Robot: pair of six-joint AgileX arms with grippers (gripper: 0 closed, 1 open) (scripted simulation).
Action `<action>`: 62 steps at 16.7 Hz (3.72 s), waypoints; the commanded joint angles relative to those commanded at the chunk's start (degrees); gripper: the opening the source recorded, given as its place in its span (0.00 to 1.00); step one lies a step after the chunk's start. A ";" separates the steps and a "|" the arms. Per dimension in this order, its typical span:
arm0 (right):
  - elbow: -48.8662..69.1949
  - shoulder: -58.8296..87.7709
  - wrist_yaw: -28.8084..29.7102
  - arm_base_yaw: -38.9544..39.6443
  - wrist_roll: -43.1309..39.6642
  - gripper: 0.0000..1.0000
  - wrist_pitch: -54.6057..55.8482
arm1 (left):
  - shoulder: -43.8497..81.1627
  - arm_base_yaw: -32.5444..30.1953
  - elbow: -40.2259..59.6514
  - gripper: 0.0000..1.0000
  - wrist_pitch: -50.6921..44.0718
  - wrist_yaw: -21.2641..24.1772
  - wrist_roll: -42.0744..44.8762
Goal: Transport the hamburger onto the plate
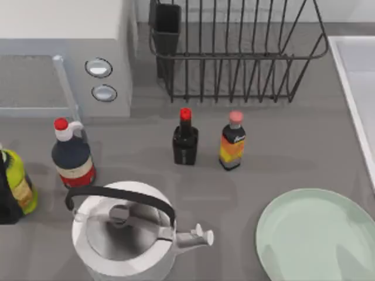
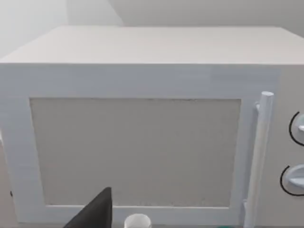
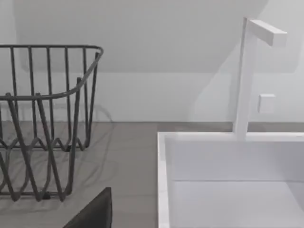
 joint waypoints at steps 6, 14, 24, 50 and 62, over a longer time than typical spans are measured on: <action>4.38 6.30 0.02 -0.68 -2.16 1.00 -5.85 | 0.00 0.00 0.00 1.00 0.00 0.00 0.00; 23.83 41.42 0.10 -3.69 -11.76 1.00 -32.45 | 0.00 0.00 0.00 1.00 0.00 0.00 0.00; 41.49 74.30 0.18 -6.42 -20.48 1.00 -56.63 | 0.00 0.00 0.00 1.00 0.00 0.00 0.00; 29.90 86.50 0.15 -6.32 -20.26 0.62 -33.19 | 0.00 0.00 0.00 1.00 0.00 0.00 0.00; 29.90 86.50 0.15 -6.32 -20.26 0.00 -33.19 | 0.00 0.00 0.00 1.00 0.00 0.00 0.00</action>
